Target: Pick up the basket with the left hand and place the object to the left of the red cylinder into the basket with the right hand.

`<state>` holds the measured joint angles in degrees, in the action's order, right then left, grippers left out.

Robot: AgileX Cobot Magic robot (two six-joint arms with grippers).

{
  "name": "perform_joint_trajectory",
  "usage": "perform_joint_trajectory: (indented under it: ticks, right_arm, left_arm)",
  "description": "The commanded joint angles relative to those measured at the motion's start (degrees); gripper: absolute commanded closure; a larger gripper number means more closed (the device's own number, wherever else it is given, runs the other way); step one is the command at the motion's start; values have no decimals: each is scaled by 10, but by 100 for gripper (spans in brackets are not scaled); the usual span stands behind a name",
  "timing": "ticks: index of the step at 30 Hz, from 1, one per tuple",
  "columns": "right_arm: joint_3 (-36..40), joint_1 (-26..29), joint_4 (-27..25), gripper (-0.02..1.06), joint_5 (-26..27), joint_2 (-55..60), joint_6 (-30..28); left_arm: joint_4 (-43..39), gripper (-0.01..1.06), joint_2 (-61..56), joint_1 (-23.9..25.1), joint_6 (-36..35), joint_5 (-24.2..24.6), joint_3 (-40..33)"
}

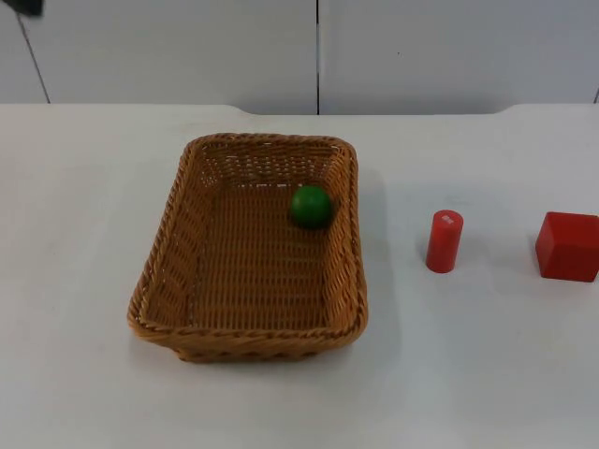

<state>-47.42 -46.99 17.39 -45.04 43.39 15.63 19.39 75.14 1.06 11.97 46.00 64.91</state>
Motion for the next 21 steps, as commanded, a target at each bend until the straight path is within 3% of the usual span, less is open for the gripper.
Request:
perform_joint_trajectory:
  ticks: [1,14,21]
  right_arm:
    - [1,0,3,31,2,-3,2]
    - [1,-1,3,31,12,-40,0]
    - [1,-1,3,31,-10,-139,-6]
  left_arm:
    - [-4,0,-46,1,-3,7,-6]
    - [-6,0,-387,1,13,-9,-143]
    - [-16,0,-521,1,12,28,-213]
